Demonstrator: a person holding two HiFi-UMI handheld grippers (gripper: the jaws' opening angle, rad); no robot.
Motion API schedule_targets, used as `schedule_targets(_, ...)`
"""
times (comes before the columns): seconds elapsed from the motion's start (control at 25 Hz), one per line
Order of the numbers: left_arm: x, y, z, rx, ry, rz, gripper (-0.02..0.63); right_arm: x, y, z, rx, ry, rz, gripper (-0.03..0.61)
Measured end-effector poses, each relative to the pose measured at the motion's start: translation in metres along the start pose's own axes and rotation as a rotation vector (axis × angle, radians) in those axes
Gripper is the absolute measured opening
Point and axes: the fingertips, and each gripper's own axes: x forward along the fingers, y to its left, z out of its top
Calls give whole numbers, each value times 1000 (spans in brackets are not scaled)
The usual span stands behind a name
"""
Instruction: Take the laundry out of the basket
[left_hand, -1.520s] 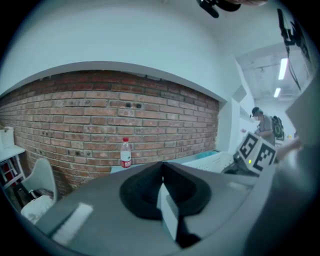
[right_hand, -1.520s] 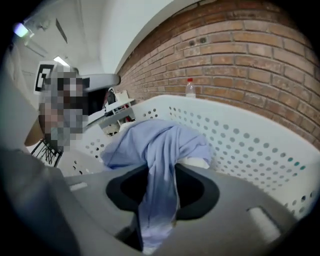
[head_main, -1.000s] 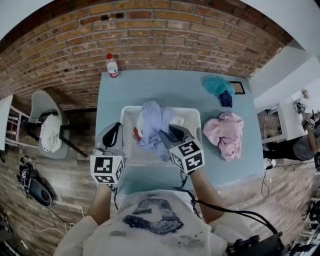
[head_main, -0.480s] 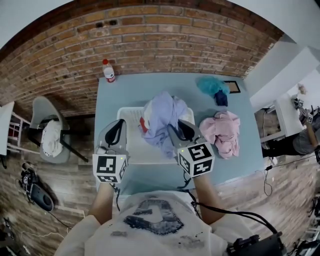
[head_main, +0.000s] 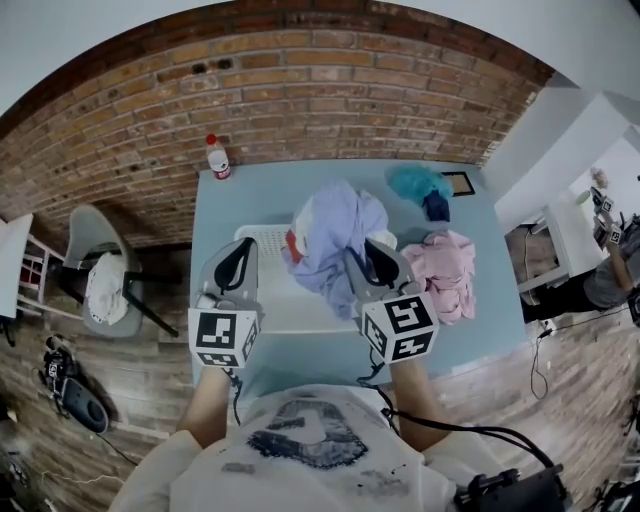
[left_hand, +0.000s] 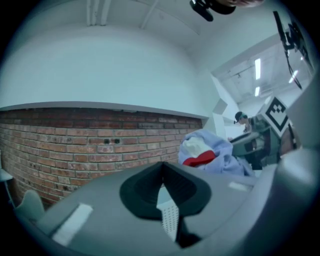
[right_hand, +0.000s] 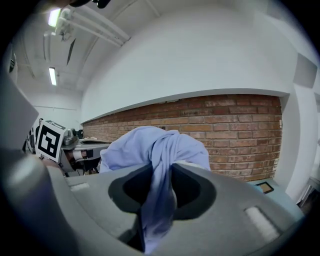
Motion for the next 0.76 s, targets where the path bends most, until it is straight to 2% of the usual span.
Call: schedule_targets(0.76,-10,-4,3,1,-5,2,-8,-10,3,4,7,-23,-8,93)
